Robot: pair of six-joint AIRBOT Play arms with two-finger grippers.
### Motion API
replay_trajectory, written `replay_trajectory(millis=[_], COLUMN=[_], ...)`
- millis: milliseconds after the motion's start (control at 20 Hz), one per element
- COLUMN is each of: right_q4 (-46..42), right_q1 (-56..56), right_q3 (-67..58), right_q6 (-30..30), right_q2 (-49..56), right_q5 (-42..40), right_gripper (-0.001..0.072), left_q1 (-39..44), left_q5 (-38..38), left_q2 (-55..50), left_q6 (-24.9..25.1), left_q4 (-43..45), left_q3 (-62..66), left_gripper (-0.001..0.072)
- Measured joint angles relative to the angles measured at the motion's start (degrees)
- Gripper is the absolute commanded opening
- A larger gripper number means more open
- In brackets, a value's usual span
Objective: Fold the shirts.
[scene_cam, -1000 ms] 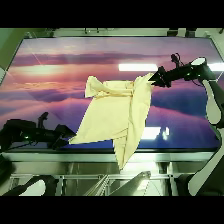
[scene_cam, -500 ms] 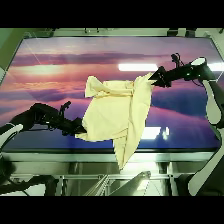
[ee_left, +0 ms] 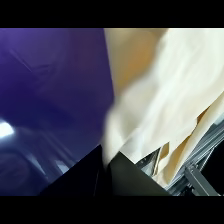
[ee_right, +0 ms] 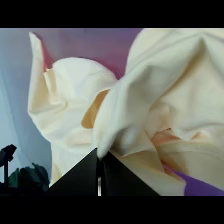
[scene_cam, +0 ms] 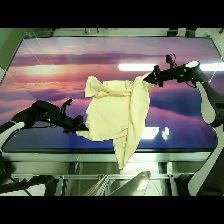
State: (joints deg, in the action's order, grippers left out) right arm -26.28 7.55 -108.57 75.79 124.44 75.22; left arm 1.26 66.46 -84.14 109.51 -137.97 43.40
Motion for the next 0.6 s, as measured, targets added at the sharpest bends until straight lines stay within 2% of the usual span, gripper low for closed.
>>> replay_trajectory(millis=[100, 300, 600], right_q4=[-3.76, -19.89, -28.15], right_q1=[1.46, 3.52, 1.33], right_q3=[0.5, 9.14, 43.36], right_q6=[1.25, 5.29, 9.88], right_q2=[-1.42, -9.77, -35.71], right_q5=[1.29, 3.61, -5.18], right_gripper=[0.0017, 0.0017, 0.0019], left_q1=[-1.79, -4.44, -4.2], left_q5=[-0.15, -0.35, 1.64], left_q2=[-0.15, -4.72, -21.16], left_q6=[-0.68, -2.73, -6.97], left_q4=[0.59, 2.97, 4.57], left_q3=[3.5, 17.0, 46.12], left_gripper=[0.0016, 0.0015, 0.0013])
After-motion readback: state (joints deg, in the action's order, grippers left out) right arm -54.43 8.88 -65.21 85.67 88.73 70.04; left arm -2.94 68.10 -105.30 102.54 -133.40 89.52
